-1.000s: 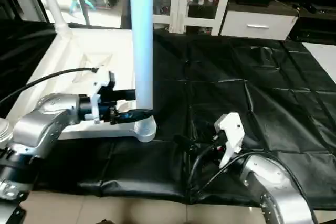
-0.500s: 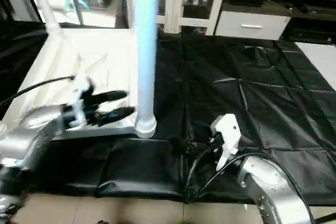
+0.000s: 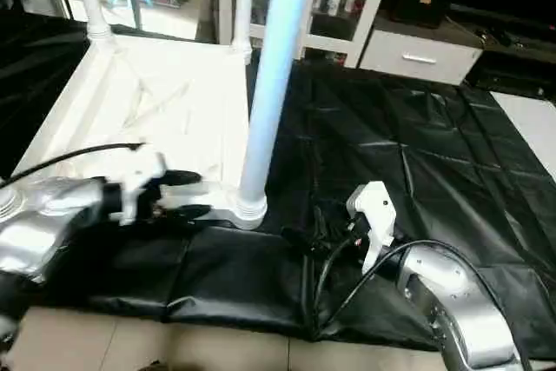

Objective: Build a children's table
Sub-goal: Rotate table base

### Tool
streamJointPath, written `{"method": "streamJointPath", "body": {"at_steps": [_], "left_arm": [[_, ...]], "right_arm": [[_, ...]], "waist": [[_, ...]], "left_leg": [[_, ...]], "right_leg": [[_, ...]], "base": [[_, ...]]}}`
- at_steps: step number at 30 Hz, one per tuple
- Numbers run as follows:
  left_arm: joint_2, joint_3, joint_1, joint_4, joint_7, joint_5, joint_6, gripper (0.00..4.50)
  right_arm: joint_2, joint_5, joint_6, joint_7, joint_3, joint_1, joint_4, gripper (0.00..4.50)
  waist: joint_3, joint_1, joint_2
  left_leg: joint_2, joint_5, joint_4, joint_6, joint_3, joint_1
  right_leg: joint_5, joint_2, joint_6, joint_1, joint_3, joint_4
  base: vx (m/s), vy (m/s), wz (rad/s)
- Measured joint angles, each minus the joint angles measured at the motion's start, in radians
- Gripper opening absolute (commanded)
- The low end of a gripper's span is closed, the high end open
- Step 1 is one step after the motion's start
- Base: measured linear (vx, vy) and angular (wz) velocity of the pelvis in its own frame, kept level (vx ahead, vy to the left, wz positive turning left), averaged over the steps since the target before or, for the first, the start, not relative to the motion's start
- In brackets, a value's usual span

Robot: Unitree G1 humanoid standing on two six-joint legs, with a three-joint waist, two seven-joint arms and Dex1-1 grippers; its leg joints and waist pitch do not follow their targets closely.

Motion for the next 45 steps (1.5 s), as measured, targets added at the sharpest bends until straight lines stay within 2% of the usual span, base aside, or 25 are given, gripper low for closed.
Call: {"method": "streamJointPath", "body": {"at_steps": [7, 10, 12, 15, 18, 21, 25, 27, 28, 31, 33, 38, 45], "left_arm": [[0.02, -0.06, -0.049, 0.108, -0.019, 0.087, -0.036, 3.39], [0.034, -0.065, -0.057, 0.118, -0.042, 0.092, -0.031, 3.39], [0.034, -0.065, -0.061, 0.126, -0.049, 0.091, -0.028, 3.03], [0.029, -0.062, -0.075, 0.151, -0.061, 0.089, -0.027, 2.98], [0.029, -0.062, -0.078, 0.156, -0.076, 0.089, -0.026, 2.63], [0.032, -0.063, -0.079, 0.156, -0.095, 0.087, -0.02, 2.57], [0.043, -0.065, -0.086, 0.156, -0.126, 0.088, -0.002, 2.15], [0.043, -0.071, -0.092, 0.161, -0.129, 0.089, -0.001, 2.17], [0.043, -0.071, -0.095, 0.166, -0.133, 0.089, -0.001, 1.79], [0.043, -0.072, -0.102, 0.174, -0.148, 0.094, 0.005, 1.69], [0.043, -0.073, -0.105, 0.175, -0.151, 0.102, 0.006, 1.33], [0.043, -0.083, -0.112, 0.183, -0.151, 0.118, 0.0, 1.03], [0.046, -0.085, -0.113, 0.186, -0.153, 0.138, -0.002, 0.38]], "right_arm": [[-0.019, -0.017, -0.007, 0.013, 0.0, 0.011, 0.002, 4.08], [-0.021, -0.017, -0.008, 0.014, -0.002, 0.017, 0.002, 4.08], [-0.021, -0.017, -0.008, 0.014, -0.002, 0.02, 0.002, 4.08], [-0.021, -0.018, -0.009, 0.016, -0.002, 0.02, 0.002, 4.08], [-0.021, -0.02, -0.01, 0.017, -0.002, 0.02, 0.002, 4.08], [-0.021, -0.02, -0.011, 0.019, -0.002, 0.02, 0.005, 4.08], [-0.023, -0.021, -0.012, 0.022, -0.002, 0.019, 0.023, 4.08], [-0.025, -0.022, -0.012, 0.022, -0.002, 0.018, 0.023, 4.08], [-0.025, -0.022, -0.012, 0.023, -0.002, 0.016, 0.023, 4.08], [-0.027, -0.023, -0.013, 0.03, -0.002, 0.011, 0.028, 4.08], [-0.027, -0.024, -0.013, 0.035, -0.002, 0.01, 0.028, 4.08], [-0.027, -0.027, -0.014, 0.036, -0.001, 0.009, 0.029, 4.08], [-0.025, -0.03, -0.016, 0.036, -0.001, 0.001, 0.031, 4.08]], "waist": [[0.001, -0.001, 0.002], [0.001, -0.001, 0.003], [0.001, 0.0, 0.003], [0.001, 0.001, 0.004], [0.001, 0.0, 0.004], [0.001, 0.0, 0.004], [0.001, 0.0, 0.004], [0.001, 0.001, 0.004], [0.001, 0.0, 0.004], [0.001, 0.0, 0.004], [0.001, 0.0, 0.004], [0.001, 0.0, 0.004], [0.0, -0.001, 0.005]], "left_leg": [[0.0, 0.0, 0.0, 0.0, 0.0, 0.001], [0.0, 0.0, 0.0, 0.0, 0.0, 0.001], [0.0, 0.0, 0.0, 0.0, 0.0, 0.001], [0.0, 0.0, 0.0, 0.0, 0.0, 0.002], [0.0, 0.0, 0.0, -0.001, 0.0, 0.002], [0.0, 0.0, 0.0, -0.001, 0.0, 0.002], [0.0, 0.0, 0.0, -0.001, 0.0, 0.002], [0.0, 0.0, 0.0, -0.001, 0.0, 0.002], [0.0, 0.0, 0.0, -0.001, 0.0, 0.002], [0.0, 0.0, 0.0, -0.001, 0.0, 0.002], [0.0, 0.0, 0.0, -0.001, 0.0, 0.002], [0.0, 0.001, 0.0, -0.001, 0.0, 0.004], [0.0, 0.0, 0.0, -0.001, 0.0, 0.005]], "right_leg": [[0.0, 0.0, 0.0, 0.0, 0.0, 0.001], [0.0, 0.0, 0.0, 0.0, 0.0, 0.001], [0.0, 0.0, -0.001, 0.0, 0.0, 0.001], [0.0, 0.0, -0.001, 0.001, 0.0, 0.001], [0.001, 0.0, -0.001, 0.001, 0.0, 0.001], [0.001, 0.0, -0.001, 0.001, 0.0, 0.002], [0.001, 0.0, -0.001, 0.001, 0.0, 0.002], [0.001, 0.0, -0.001, 0.001, 0.0, 0.002], [0.001, 0.0, -0.001, 0.001, 0.0, 0.002], [0.001, 0.0, -0.001, 0.001, 0.0, 0.002], [0.001, 0.0, -0.001, 0.001, 0.0, 0.002], [0.001, 0.0, -0.001, 0.003, 0.0, 0.002], [0.001, 0.0, -0.001, 0.004, 0.0, 0.002]], "base": [[0.0, 0.0, 0.0], [0.0, 0.0, 0.0], [0.0, 0.0, 0.0], [0.0, 0.0, 0.0], [0.0, 0.0, 0.0], [0.0, 0.0, 0.0], [0.0, 0.0, 0.0], [0.0, 0.0, 0.0], [0.0, 0.0, 0.0], [0.0, 0.0, 0.0], [0.0, 0.0, 0.0], [0.0, 0.0, 0.0], [0.0, 0.0, 0.0]]}}
